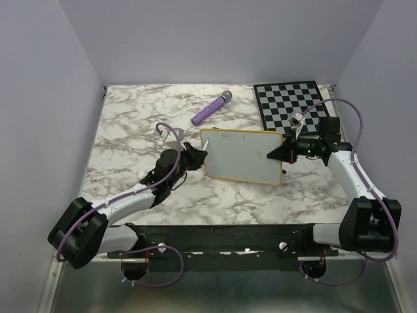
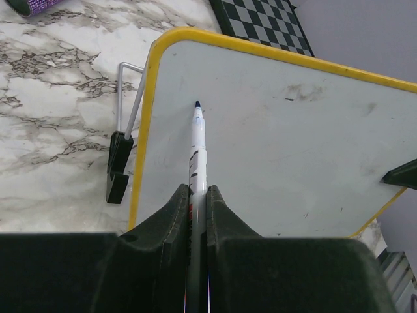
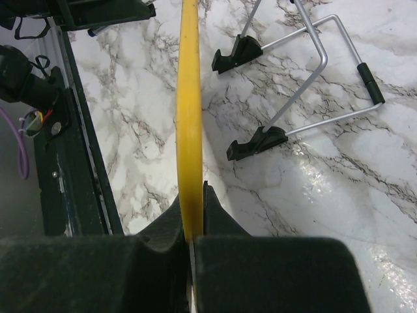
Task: Write a sentence on the whiteboard
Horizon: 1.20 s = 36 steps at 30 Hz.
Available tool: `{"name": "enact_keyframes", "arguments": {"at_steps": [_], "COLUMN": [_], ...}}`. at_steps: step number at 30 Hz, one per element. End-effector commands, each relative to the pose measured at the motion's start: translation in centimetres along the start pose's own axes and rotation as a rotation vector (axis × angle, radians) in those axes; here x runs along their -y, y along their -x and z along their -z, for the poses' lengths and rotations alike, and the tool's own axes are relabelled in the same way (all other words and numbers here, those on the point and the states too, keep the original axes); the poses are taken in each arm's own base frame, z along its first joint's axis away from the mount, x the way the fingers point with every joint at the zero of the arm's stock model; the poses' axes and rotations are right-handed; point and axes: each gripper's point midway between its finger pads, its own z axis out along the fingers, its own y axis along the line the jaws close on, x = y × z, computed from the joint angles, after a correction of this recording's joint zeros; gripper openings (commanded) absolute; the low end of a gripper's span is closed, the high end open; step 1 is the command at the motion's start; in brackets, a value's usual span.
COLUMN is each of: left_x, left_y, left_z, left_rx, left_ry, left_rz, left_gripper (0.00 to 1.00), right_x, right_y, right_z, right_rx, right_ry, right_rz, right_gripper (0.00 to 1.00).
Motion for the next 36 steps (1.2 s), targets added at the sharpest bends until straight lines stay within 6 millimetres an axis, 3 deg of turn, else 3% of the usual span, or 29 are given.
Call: {"name": "enact_keyframes", "arguments": {"at_steps": [1,36], "left_x": [0.5,-1.5], "left_y": [0.2,-3.5], "left_z": [-0.3,1.1], "left_rx": [-0.011,-0.123], "left_ry": [-0.019,0.009], "left_rz": [-0.01,0.021], "left_gripper": [0.0,0.0], "right_x": [0.5,0.6], "right_y": [-0.5,-0.6], "right_z": [0.0,0.0], "right_rx": [-0.014,-0.017], "right_ry": [-0.013,-0.017], "right_rz": [0.001,-0.002], "right_gripper": [0.01,0.01]}}
